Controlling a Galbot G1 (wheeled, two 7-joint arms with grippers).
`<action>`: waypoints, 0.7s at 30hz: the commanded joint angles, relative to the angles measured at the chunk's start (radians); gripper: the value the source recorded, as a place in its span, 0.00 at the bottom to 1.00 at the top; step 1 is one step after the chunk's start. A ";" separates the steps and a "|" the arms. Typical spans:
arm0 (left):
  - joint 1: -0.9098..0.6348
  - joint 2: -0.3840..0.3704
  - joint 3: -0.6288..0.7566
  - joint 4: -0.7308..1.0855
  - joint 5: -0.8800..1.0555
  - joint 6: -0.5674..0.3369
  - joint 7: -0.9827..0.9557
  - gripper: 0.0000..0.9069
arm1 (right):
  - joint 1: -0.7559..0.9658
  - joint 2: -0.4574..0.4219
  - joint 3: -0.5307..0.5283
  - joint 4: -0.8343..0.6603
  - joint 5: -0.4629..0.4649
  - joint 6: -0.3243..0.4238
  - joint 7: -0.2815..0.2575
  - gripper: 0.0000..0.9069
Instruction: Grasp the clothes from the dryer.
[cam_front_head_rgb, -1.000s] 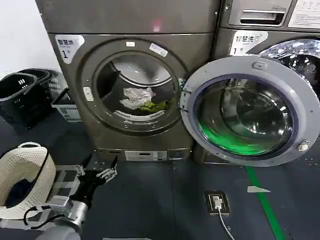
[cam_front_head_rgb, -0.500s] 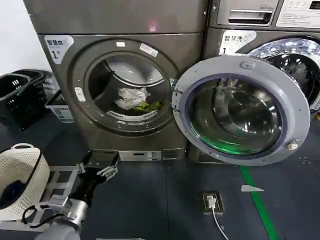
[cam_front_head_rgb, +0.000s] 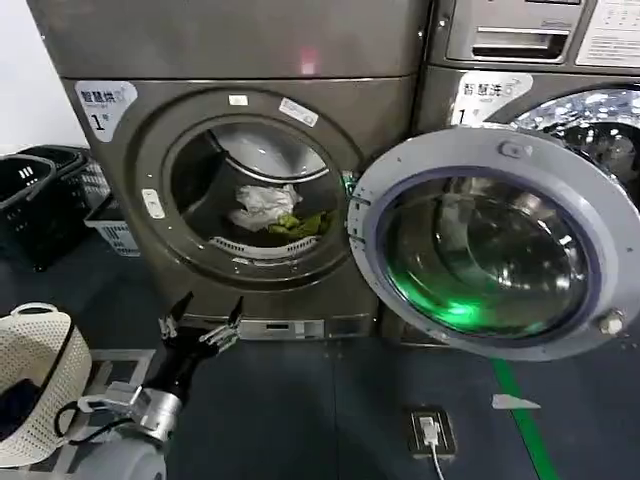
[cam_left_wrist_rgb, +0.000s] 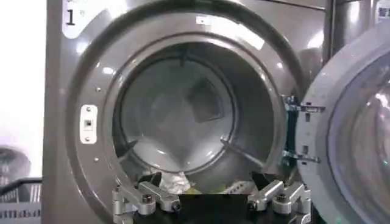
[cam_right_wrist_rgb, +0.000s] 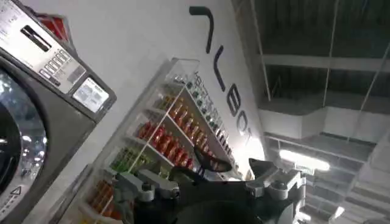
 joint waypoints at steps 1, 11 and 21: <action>-0.014 0.004 0.003 0.010 -0.001 -0.004 0.000 1.00 | 0.000 0.003 0.001 0.002 0.003 0.005 -0.001 1.00; -0.015 0.008 0.001 0.012 -0.002 -0.004 0.000 1.00 | 0.000 0.010 0.002 0.002 0.002 0.007 -0.001 1.00; -0.003 0.005 -0.001 0.005 0.005 -0.008 0.000 1.00 | 0.004 0.015 -0.004 0.003 0.004 0.006 -0.002 1.00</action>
